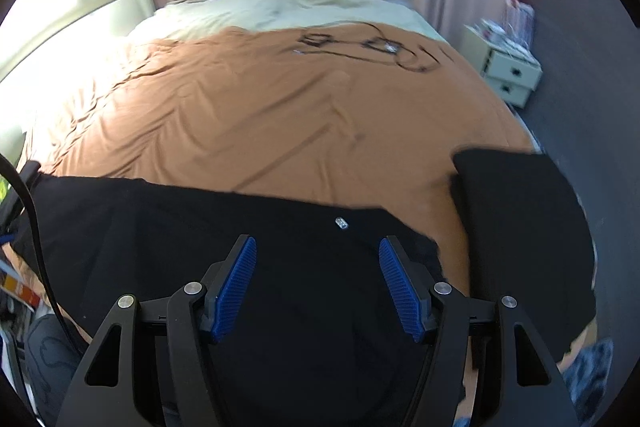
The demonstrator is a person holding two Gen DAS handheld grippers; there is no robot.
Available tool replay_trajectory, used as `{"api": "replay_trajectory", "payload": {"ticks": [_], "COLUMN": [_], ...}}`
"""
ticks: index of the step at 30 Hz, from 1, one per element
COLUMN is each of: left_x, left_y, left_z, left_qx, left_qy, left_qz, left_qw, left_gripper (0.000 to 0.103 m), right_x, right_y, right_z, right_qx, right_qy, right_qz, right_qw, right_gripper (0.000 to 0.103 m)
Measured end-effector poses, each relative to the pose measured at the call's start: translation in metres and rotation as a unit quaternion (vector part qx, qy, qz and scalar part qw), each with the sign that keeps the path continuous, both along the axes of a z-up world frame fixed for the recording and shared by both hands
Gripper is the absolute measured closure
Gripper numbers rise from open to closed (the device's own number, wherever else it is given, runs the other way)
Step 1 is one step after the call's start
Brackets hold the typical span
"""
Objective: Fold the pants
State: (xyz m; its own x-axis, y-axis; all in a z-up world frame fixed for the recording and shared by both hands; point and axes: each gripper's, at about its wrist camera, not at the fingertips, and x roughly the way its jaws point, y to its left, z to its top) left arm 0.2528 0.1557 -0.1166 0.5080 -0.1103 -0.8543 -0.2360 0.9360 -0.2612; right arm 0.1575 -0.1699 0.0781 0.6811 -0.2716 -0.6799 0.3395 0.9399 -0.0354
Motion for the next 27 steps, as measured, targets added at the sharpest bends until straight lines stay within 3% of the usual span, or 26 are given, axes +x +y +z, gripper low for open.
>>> {"api": "replay_trajectory", "payload": {"ticks": [8, 17, 23, 27], "left_x": [-0.024, -0.032, -0.035, -0.037], "left_y": [-0.006, -0.004, 0.002, 0.008], "left_z": [-0.014, -0.036, -0.042, -0.044], "left_qx": [0.011, -0.011, -0.01, -0.014], "left_qy": [0.006, 0.025, 0.03, 0.025], "left_qz": [-0.004, 0.025, 0.043, 0.052], "left_qw": [0.9999, 0.9993, 0.9986, 0.9982], "left_gripper": [0.039, 0.039, 0.039, 0.039], "right_x": [-0.011, 0.045, 0.077, 0.112], "right_y": [-0.037, -0.065, -0.043, -0.032], "right_z": [-0.022, -0.045, -0.046, -0.065], "right_qx": [0.022, 0.011, 0.022, 0.012], "right_qy": [0.019, 0.059, 0.036, 0.078], "right_qz": [-0.049, -0.064, -0.002, 0.01], "right_qw": [0.998, 0.996, 0.999, 0.997], "right_gripper": [0.04, 0.04, 0.04, 0.04]}}
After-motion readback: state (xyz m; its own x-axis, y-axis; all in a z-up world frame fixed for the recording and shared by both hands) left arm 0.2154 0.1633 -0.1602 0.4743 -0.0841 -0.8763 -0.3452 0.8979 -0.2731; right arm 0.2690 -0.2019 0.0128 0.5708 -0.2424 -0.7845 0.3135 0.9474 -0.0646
